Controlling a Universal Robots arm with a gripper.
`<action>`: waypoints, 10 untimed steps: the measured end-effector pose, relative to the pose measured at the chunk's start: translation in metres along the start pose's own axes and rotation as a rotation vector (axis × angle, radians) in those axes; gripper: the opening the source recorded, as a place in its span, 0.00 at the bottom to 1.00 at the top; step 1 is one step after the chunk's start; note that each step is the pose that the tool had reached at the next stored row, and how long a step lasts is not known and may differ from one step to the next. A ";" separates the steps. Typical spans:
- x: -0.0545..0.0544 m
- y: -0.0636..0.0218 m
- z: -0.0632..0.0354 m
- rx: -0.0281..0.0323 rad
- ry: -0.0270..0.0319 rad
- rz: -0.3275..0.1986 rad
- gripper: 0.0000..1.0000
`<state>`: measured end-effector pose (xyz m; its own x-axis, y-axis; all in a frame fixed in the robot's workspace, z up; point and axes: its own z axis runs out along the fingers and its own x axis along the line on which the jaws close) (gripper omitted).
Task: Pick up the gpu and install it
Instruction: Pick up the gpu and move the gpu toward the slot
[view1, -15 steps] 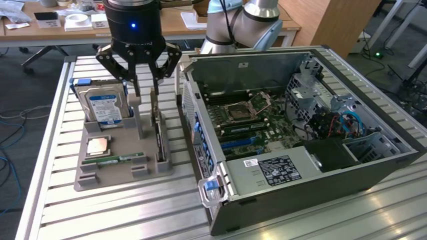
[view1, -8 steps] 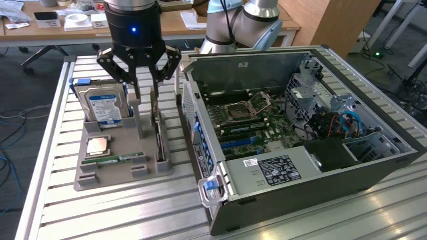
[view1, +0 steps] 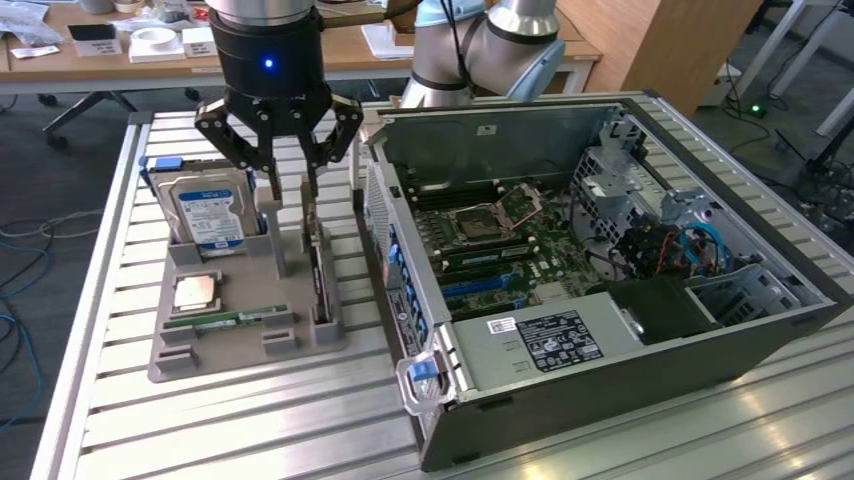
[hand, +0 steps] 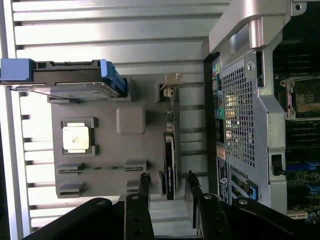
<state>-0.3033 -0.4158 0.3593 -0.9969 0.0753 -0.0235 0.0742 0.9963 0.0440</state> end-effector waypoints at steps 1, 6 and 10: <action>0.000 0.0000 0.0000 0.0000 0.0000 0.000 0.42; 0.000 0.0000 0.0000 0.0000 0.0000 0.000 0.42; 0.000 -0.0001 0.0025 0.0000 -0.0001 0.000 0.42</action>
<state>-0.3033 -0.4158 0.3568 -0.9969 0.0752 -0.0236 0.0742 0.9963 0.0440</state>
